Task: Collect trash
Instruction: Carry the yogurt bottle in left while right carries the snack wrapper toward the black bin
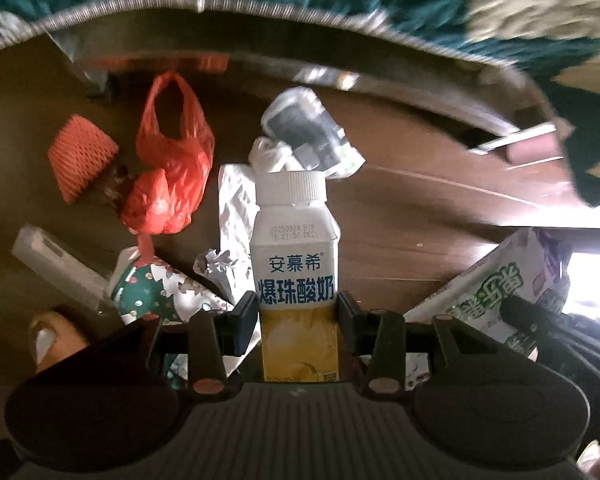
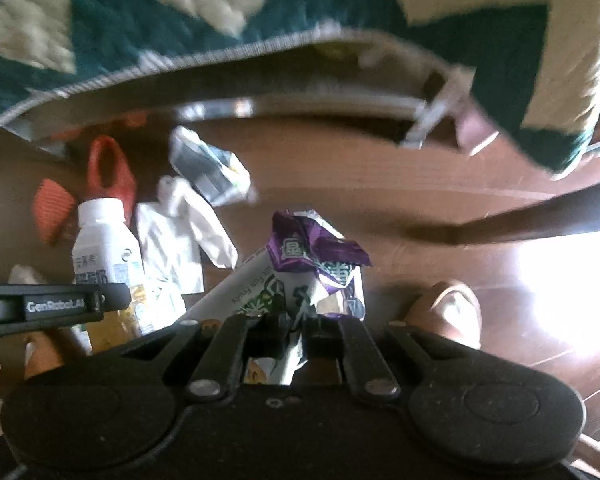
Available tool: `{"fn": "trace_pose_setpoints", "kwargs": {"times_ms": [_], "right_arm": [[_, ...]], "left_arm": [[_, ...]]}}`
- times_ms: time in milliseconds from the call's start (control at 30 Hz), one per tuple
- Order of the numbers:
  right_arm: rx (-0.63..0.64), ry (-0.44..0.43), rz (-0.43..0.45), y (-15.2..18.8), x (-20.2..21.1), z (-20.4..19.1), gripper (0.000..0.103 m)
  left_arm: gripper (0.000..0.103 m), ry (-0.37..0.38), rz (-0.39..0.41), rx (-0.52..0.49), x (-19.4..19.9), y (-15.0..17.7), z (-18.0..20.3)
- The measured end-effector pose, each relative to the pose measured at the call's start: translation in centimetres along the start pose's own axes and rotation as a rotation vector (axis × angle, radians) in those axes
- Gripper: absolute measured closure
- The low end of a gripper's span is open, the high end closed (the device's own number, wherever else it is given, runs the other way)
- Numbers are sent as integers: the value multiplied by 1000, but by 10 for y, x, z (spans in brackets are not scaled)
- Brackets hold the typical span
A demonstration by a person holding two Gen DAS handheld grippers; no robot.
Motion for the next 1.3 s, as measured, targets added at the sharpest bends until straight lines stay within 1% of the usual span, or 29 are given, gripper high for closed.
{"fn": "trace_pose_setpoints", "kwargs": {"times_ms": [200,300,400,500,600,700,867,967,1167,1300], "right_arm": [[15,3,175,11,88,8,97],[24,-3,266,21,133,11,97],[55,4,369,34,181,10,97],[59,-4,458,48,223,13,97],[70,-1,549,62,266,18,97],[99,20,655,77,314,25,97],[100,35,799,95,386,48,97],[93,52,866,103,426,66,97],[46,93,982,114,499,112,97],[-12,131,1054,122,544,150,97]], "left_arm": [[61,18,151,-66,81,21,21],[61,6,242,-120,124,34,32],[61,5,321,-151,167,50,40],[61,12,382,-170,204,68,48],[61,32,445,-196,237,84,60],[61,37,517,-237,273,96,76],[61,86,637,-300,337,112,110],[61,114,705,-359,375,120,140],[61,152,797,-477,435,131,203],[61,193,848,-554,477,142,255]]}}
Point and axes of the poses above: each gripper's, at about its wrist camera, not at the fingertips, and x roughly against the way its jaws point, z to its right, y to its underside, the point moved 7 cm from there along -x, roughly the way its jaws point, and after that the axes turned 9 degrees about -z, right-handed, at the moved point
